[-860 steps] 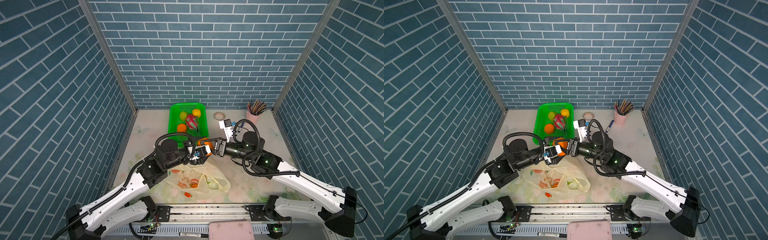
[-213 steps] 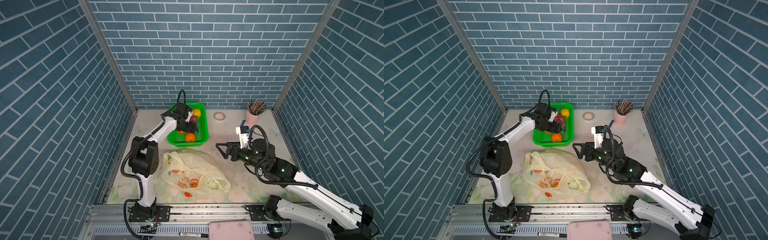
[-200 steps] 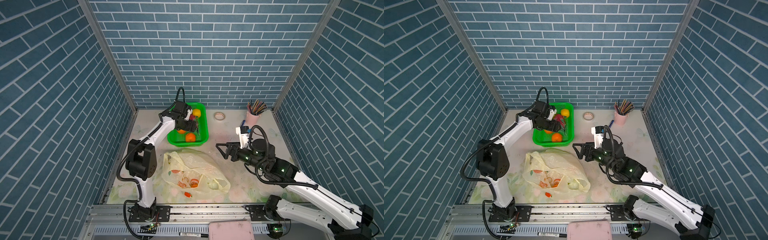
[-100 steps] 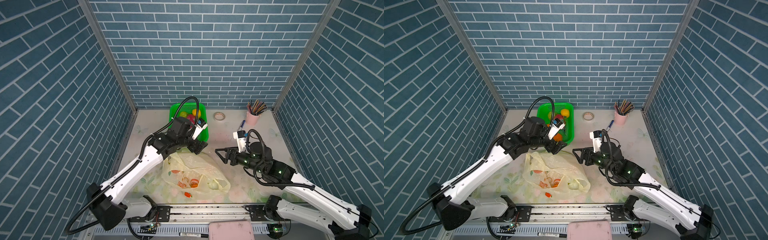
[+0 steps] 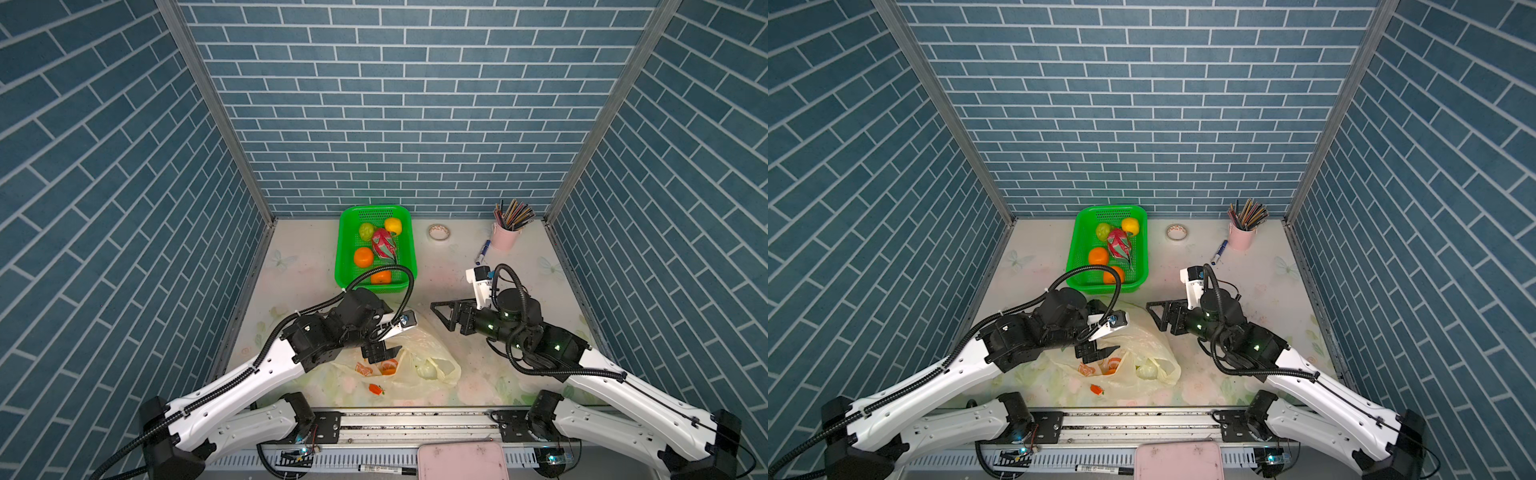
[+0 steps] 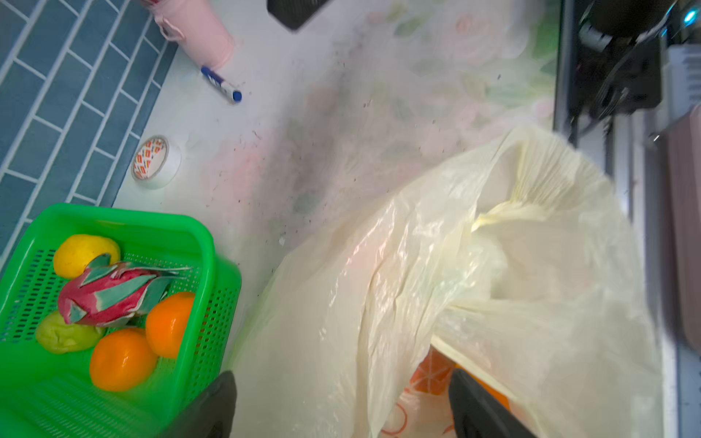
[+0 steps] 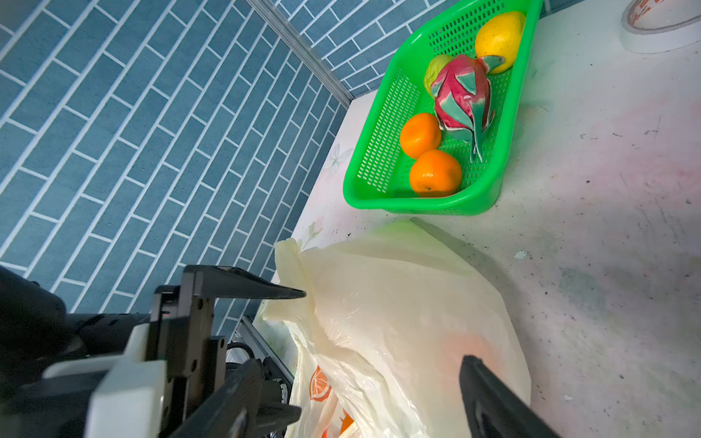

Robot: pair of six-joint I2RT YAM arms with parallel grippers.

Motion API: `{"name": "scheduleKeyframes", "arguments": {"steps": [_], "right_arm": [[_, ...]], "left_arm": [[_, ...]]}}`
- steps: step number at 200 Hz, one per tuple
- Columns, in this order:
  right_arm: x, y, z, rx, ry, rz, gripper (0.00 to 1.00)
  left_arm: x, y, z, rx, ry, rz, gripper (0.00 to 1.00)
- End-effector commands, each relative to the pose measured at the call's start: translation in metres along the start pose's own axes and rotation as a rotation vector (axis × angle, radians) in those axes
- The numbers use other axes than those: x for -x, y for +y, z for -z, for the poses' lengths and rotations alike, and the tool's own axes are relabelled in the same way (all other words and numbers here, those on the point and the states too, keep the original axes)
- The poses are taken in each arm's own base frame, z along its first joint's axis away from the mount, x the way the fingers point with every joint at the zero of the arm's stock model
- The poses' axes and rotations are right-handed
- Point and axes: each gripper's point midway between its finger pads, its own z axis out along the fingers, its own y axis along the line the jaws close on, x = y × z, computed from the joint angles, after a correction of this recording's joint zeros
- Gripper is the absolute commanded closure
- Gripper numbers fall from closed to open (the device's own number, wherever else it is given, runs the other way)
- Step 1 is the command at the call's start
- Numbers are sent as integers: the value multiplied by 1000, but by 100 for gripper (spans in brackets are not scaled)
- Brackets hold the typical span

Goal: Untie the knot of the plastic bag and take out the fruit
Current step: 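Move the left gripper to the bag rim and grasp it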

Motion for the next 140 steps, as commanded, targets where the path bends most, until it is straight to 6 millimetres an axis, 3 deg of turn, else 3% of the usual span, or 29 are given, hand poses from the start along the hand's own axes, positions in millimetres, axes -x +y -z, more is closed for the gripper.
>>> {"name": "scheduleKeyframes", "arguments": {"steps": [1,33,52,86,140], "right_arm": [[1,2,2,15,-7,-32,17],[2,3,2,16,-7,-29,17],[1,4,3,19,-1,-27,18],[-5,3,2,20,24,-15,21],[-27,23,1,60,60,107,37]], "left_arm": [[-29,-1,-10,34,122,-117,12],[-45,16,-27,153,184,-164,12],[-40,32,-31,244,164,-128,13],[-18,51,-31,326,70,-50,52],[1,86,-35,371,70,219,78]]}}
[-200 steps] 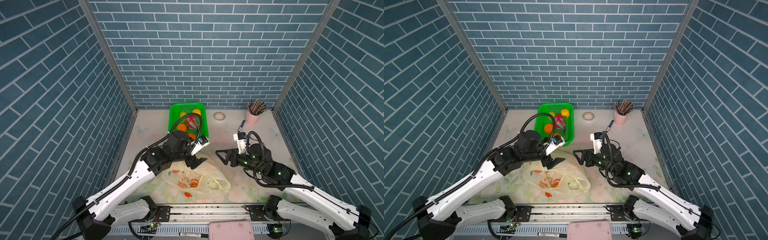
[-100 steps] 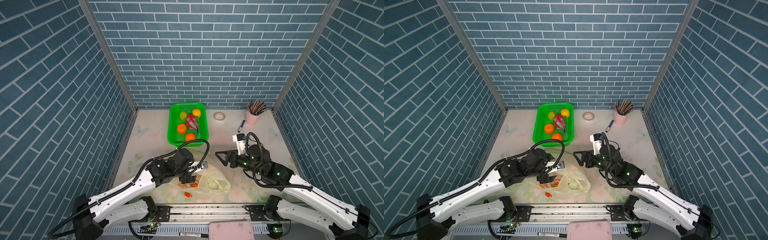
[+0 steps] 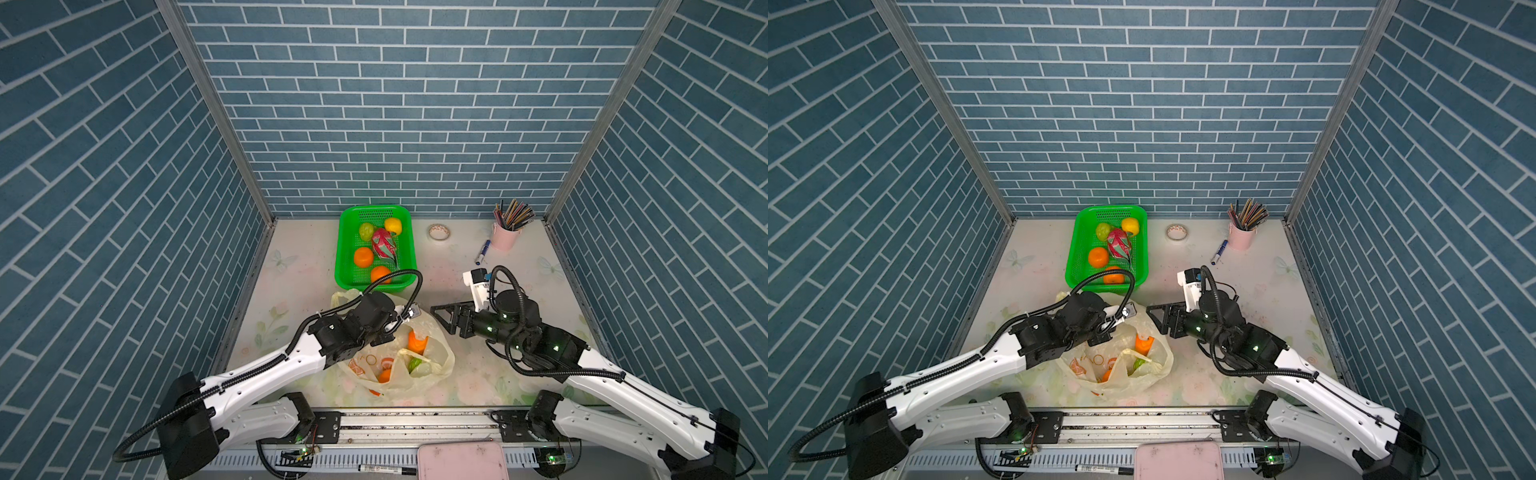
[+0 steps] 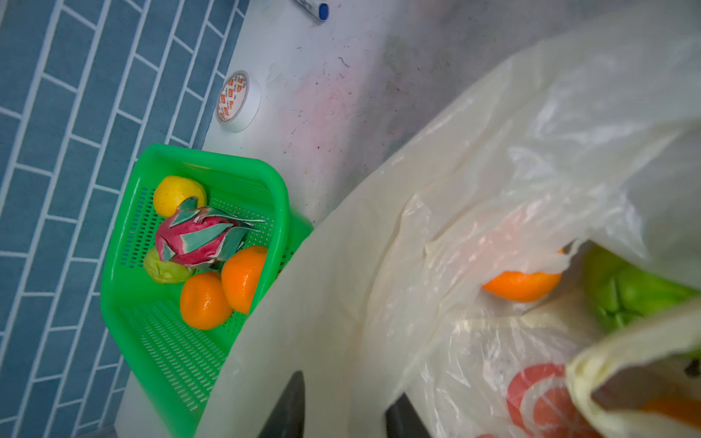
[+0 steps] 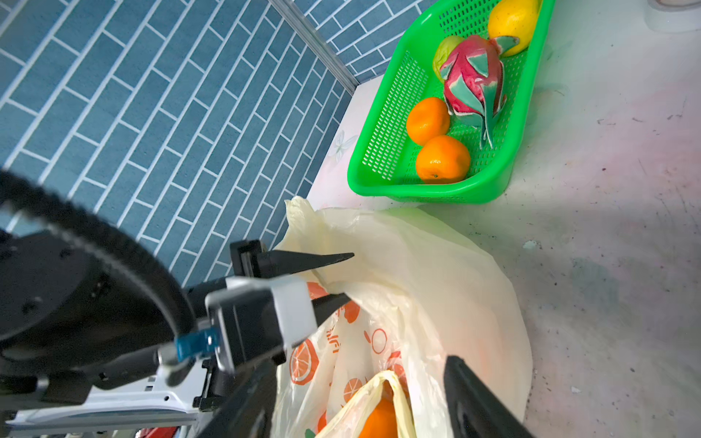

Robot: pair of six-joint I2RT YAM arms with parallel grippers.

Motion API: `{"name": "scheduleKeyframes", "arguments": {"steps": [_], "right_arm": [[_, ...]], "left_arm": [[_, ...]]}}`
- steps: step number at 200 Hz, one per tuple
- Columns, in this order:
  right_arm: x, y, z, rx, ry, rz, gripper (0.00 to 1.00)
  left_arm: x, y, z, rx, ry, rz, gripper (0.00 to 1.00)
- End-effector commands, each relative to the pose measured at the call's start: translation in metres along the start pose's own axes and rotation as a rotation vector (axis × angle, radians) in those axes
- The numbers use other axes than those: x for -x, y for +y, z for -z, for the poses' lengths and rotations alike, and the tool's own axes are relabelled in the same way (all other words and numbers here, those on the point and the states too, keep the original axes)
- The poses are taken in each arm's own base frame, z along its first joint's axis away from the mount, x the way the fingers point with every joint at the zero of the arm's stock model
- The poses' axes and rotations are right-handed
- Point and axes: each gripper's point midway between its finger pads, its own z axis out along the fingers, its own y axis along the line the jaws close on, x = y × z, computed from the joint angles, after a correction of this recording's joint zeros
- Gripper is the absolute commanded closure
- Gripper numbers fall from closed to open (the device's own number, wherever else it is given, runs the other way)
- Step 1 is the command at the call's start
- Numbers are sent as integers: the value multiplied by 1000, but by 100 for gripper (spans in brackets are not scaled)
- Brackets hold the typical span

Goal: Untie the knot of the plastic bag and take out the fruit
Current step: 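Move the left gripper to the bag rim and grasp it, then hold the bag rim with the left gripper while the right reaches inside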

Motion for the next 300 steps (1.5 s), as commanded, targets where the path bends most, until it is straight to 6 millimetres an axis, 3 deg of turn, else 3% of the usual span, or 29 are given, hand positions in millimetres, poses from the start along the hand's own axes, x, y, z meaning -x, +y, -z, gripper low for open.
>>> {"name": "scheduleKeyframes", "arguments": {"steps": [1,20,53,78,101,132,152,177,196,215,231,246,265,300], "right_arm": [[-12,13,0,20,11,83,37],[-29,26,-2,48,35,165,41],[-69,41,-16,103,115,293,44],[-91,50,-39,106,203,354,44],[-113,50,-61,88,315,378,45],[-158,13,-68,-14,489,370,54],[-185,-29,-53,-132,586,365,55],[-206,-75,-25,-273,678,374,56],[-211,-97,-8,-344,700,379,56],[-203,-119,7,-450,657,369,57],[-196,-121,11,-470,619,361,58],[-188,-110,9,-435,579,354,57],[-174,-88,3,-366,535,351,48],[-141,-45,-1,-245,425,336,35]], "left_arm": [[18,27,-1,55,-13,184,78],[24,39,-7,25,-5,305,88],[40,51,-11,-52,-70,427,89],[49,57,-8,-83,-113,475,89],[45,68,-7,-57,-110,516,89],[34,94,3,8,-108,594,89],[27,106,13,40,-122,632,90],[27,104,23,29,-155,663,93],[26,96,28,0,-182,718,94],[22,87,35,-23,-213,767,94],[17,78,40,-38,-243,799,93],[15,70,44,-59,-275,820,85],[11,64,47,-70,-285,842,75],[4,58,52,-72,-277,863,64]]}}
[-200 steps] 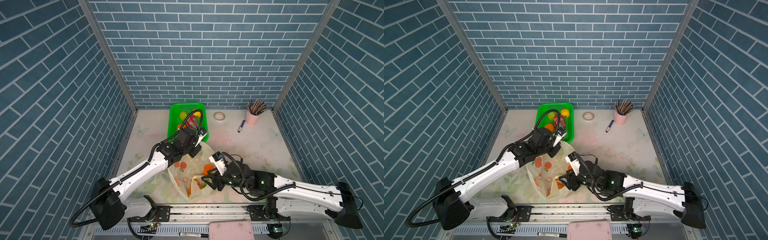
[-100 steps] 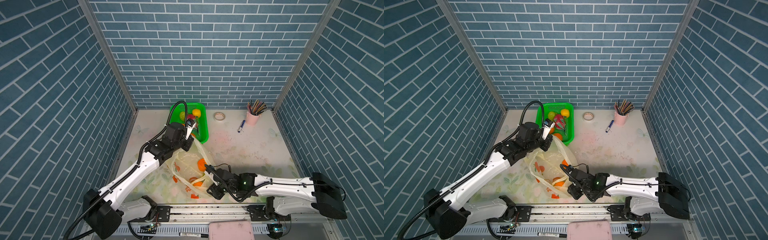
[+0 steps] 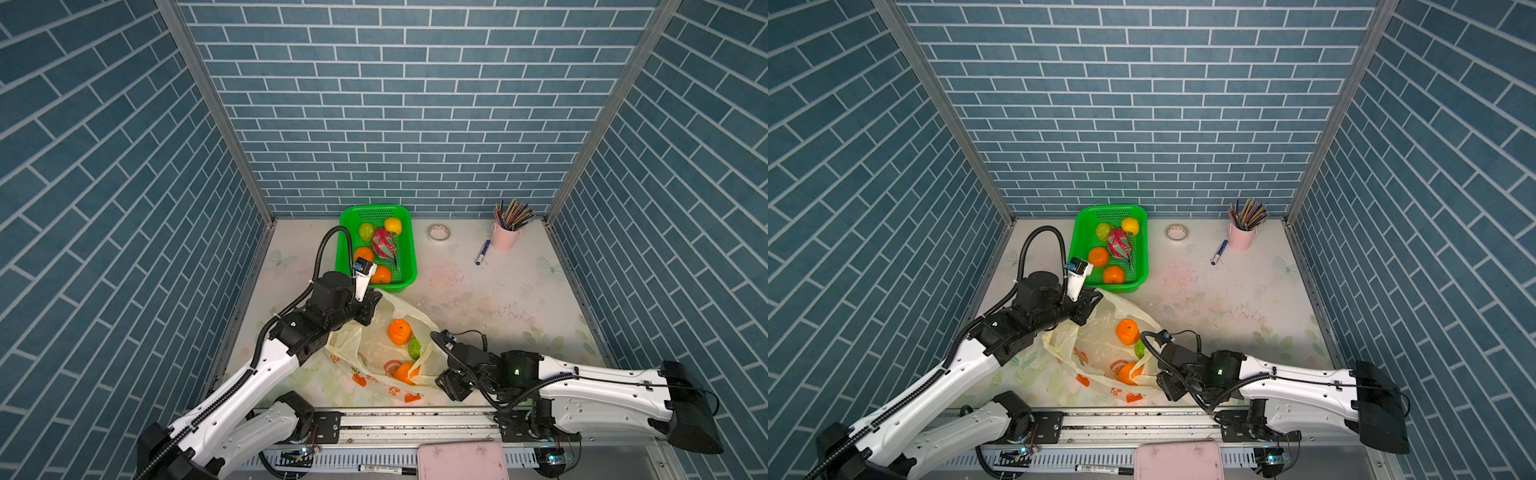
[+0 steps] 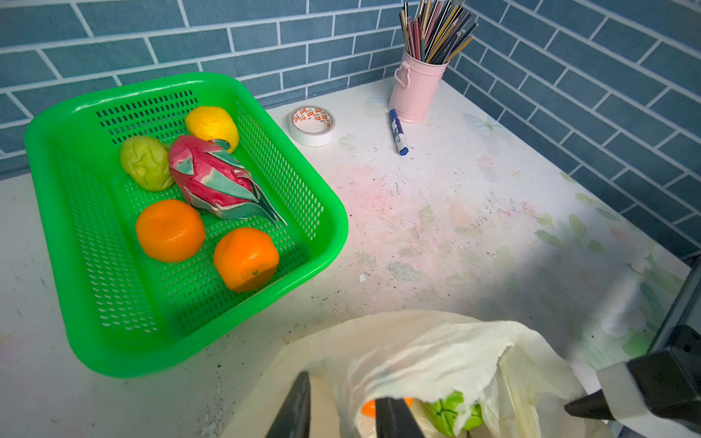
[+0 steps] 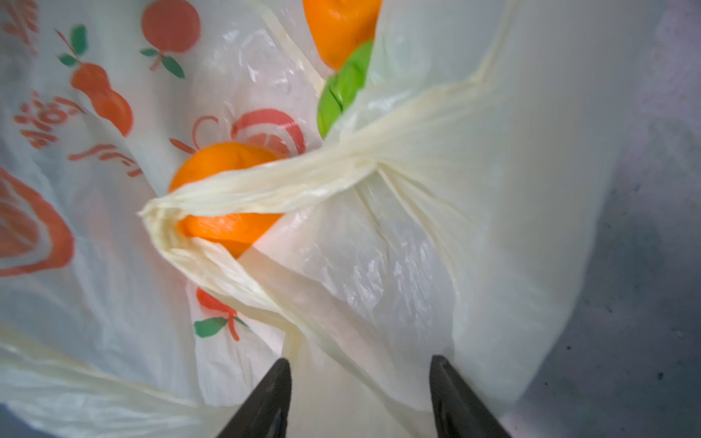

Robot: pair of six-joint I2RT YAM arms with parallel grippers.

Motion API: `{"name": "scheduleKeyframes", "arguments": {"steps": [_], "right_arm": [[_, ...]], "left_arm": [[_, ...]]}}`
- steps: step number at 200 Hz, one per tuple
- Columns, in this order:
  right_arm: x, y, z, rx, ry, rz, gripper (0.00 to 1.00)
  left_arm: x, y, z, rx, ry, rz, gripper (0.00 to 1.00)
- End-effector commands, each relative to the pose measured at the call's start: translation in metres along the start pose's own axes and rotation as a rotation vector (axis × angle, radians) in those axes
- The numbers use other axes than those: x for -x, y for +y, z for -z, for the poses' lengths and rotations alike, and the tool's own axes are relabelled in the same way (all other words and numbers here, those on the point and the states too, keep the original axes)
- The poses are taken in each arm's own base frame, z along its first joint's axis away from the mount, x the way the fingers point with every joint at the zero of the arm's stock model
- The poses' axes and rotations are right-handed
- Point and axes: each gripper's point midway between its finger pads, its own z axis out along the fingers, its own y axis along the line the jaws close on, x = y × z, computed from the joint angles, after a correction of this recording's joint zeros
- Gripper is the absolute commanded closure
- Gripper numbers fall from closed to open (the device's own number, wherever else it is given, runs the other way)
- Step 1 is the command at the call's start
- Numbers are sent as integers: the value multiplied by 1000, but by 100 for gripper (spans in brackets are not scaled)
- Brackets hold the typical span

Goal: Untie the knot of the plastic bag and take out the fruit
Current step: 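Hold the bag rim with the left gripper while the right reaches inside, then grasp an orange inside the bag with the right gripper and lift it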

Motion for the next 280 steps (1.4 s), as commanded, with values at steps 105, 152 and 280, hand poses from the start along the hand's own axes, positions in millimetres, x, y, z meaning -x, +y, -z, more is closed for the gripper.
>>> {"name": "scheduleKeyframes", "arguments": {"steps": [105,152,280], "right_arm": [[122,82,38,215,-354,55,34],[130,69,-25,52,-261,66,28],[134,3,-105,-179,-109,-33,14]], "left_arm": [[-23,0,6,-1,4,98,62],[-29,6,3,30,7,130,62],[-32,9,-3,39,-7,154,62]]}}
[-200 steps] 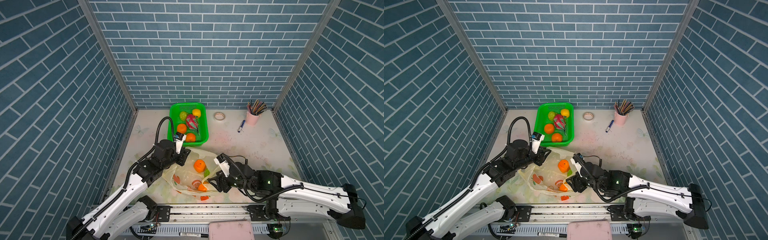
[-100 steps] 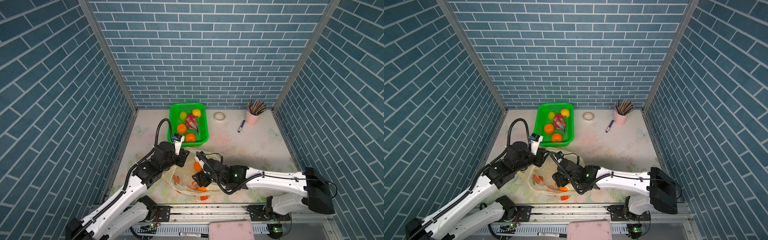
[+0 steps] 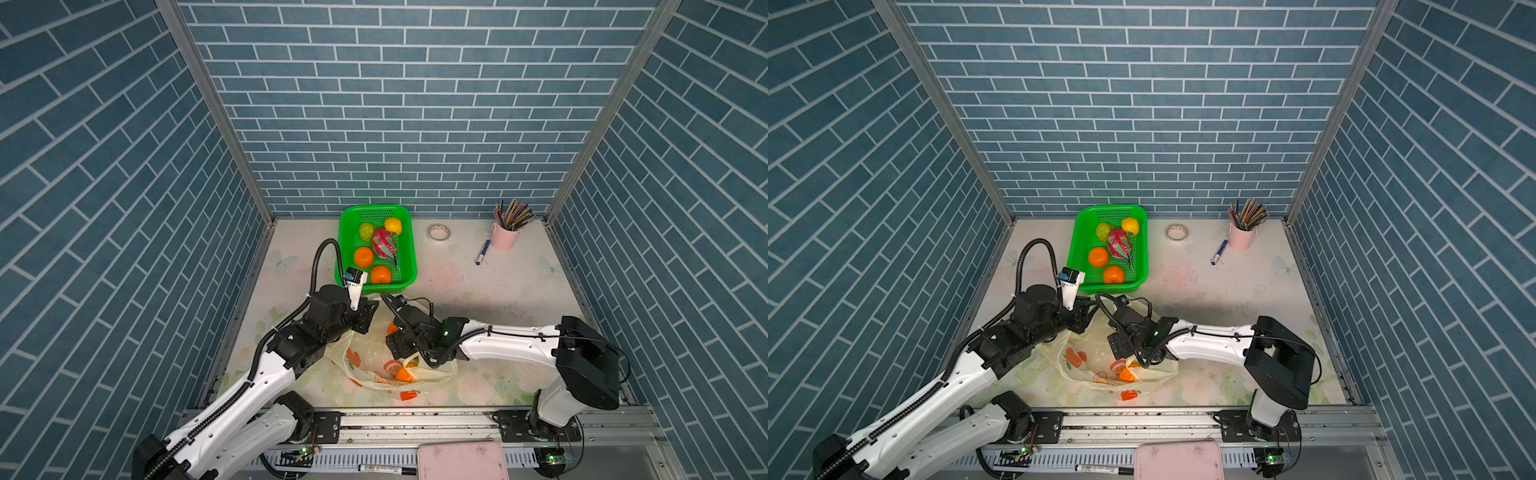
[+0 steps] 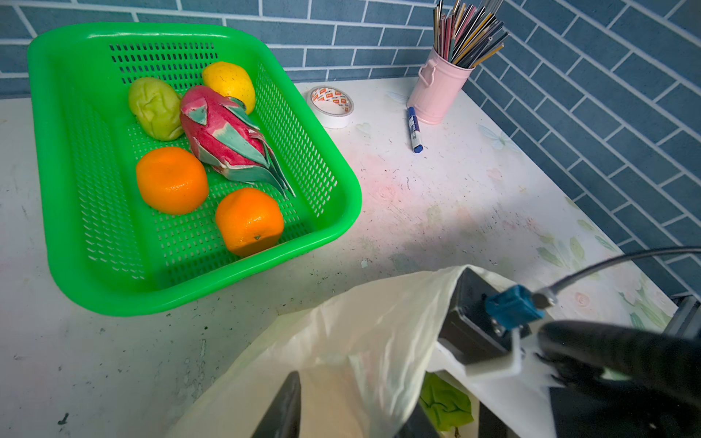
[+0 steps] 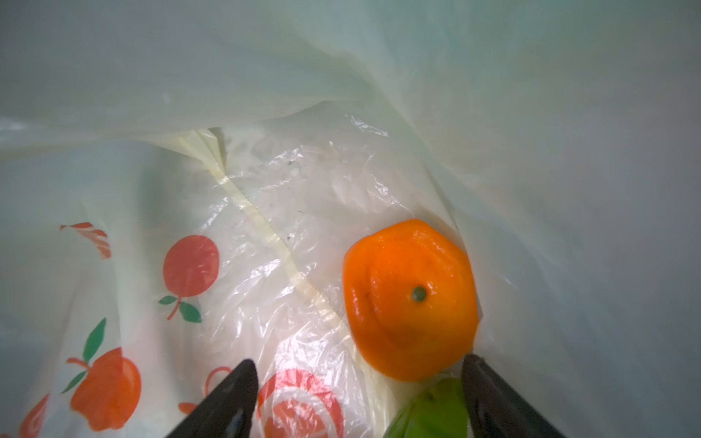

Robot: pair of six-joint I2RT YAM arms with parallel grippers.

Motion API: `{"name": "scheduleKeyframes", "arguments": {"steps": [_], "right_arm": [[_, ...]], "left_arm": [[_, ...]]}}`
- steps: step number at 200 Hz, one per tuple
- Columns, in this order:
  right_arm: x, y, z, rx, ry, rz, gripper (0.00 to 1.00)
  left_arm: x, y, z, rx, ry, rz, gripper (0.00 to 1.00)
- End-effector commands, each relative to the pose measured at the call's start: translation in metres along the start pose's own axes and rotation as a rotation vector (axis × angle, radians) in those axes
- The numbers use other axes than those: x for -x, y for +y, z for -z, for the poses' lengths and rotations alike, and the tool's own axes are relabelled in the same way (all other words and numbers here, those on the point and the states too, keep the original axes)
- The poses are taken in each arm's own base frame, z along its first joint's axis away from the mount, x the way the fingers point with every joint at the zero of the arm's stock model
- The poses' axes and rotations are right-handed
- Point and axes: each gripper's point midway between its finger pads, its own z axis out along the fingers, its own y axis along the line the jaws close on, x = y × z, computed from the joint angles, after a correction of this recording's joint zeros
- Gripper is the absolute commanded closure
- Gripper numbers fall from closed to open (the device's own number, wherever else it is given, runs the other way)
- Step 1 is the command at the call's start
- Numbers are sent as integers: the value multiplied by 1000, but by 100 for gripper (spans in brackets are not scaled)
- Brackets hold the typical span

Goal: Untie the knot of the plastic bag and take out the fruit
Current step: 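Grasp an orange inside the bag with the right gripper and lift it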

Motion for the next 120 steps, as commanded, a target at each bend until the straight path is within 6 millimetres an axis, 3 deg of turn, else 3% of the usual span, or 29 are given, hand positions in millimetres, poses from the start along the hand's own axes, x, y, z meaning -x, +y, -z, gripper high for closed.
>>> {"name": "scheduleKeyframes", "arguments": {"steps": [1,82,120], "right_arm": [[8,-10,-7,-67,-4,-9,14],[9,-34,-28,-204,-1,-55,10],[12,-31,-41,-149,-1,-81,21]], "left_arm": [[1,1,-2,4,-13,16,62],[-4,1,-4,1,-3,17,62],[-5,1,-4,3,4,18,62]]}}
